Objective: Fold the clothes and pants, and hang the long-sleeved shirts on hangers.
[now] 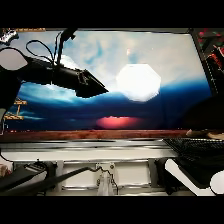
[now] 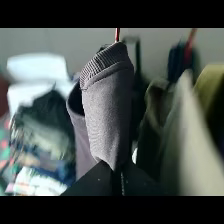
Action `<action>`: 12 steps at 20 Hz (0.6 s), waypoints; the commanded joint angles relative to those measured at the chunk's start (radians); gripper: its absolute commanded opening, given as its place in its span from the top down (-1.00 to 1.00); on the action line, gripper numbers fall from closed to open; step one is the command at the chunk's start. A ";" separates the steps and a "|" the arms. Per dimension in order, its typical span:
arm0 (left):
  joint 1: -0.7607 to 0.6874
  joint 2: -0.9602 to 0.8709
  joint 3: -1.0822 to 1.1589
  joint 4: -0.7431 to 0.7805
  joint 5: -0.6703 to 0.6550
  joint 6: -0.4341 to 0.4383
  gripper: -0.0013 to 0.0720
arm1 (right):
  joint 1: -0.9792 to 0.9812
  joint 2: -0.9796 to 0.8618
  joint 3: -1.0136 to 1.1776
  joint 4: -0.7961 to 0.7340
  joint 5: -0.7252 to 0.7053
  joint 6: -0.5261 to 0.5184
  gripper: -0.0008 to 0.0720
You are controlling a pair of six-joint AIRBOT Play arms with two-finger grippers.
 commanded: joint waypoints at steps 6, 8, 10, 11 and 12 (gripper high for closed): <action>0.001 -0.005 -0.003 0.000 -0.004 -0.007 0.03 | -0.149 0.000 -0.046 0.098 -0.009 -0.013 0.89; 0.001 -0.005 -0.003 -0.002 -0.006 -0.007 0.03 | -0.149 0.000 -0.079 0.116 0.018 -0.039 0.89; 0.001 -0.005 -0.003 -0.002 -0.005 -0.007 0.03 | -0.149 -0.002 -0.102 0.113 0.067 -0.023 0.89; 0.001 -0.005 -0.003 -0.002 -0.005 -0.006 0.03 | -0.149 -0.004 -0.107 0.110 0.088 -0.013 0.88; 0.001 -0.006 -0.003 -0.002 -0.005 -0.006 0.03 | -0.149 -0.006 -0.106 0.108 0.111 0.003 0.73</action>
